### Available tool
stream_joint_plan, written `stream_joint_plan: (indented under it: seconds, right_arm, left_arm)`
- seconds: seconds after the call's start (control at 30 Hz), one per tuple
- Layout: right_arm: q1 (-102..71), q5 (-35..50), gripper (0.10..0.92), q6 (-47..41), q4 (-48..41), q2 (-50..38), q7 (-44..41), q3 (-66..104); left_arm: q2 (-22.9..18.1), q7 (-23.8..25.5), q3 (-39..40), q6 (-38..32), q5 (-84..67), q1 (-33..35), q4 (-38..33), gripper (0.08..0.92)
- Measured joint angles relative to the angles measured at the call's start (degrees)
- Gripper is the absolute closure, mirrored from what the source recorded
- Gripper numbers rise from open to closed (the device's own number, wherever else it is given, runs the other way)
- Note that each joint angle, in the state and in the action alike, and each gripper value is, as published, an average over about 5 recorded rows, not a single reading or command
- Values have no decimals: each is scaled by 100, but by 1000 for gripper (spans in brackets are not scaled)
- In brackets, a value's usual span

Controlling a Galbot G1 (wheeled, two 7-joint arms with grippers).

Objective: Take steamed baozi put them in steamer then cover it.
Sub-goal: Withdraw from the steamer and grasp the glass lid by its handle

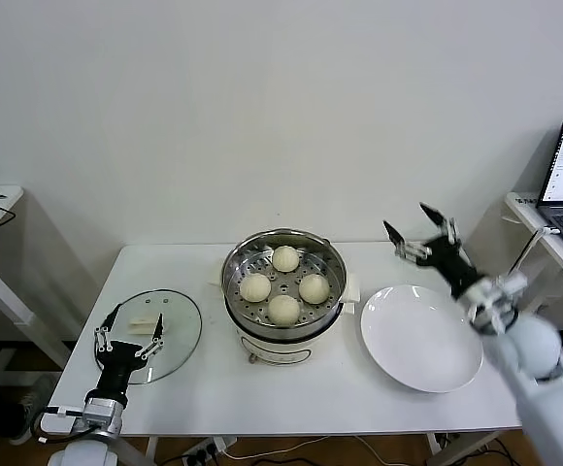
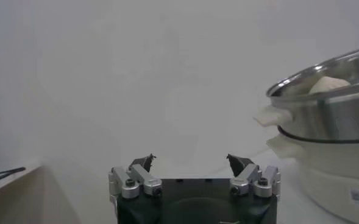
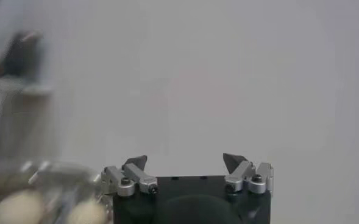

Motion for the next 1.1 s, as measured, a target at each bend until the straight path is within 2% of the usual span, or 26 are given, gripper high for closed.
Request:
stream_joint_plan:
  seconds: [0.27, 0.5, 0.8, 1.1]
  right_arm:
    - [-1310, -268, 203, 702, 358, 1272, 701, 534]
    - [-1790, -490, 203, 1056, 434, 1991, 1022, 665]
    - [-2015, -662, 203, 1287, 395, 2443, 1208, 703]
    - [-2106, -734, 203, 1405, 328, 2638, 1274, 743]
  left_arm:
    - [9, -145, 37, -198, 556, 39, 132, 177]
    - [86, -606, -92, -671, 2265, -30, 559, 177]
    - [242, -1352, -250, -1157, 4895, -329, 1487, 177]
    - [279, -1785, -289, -1292, 6259, -811, 2232, 177]
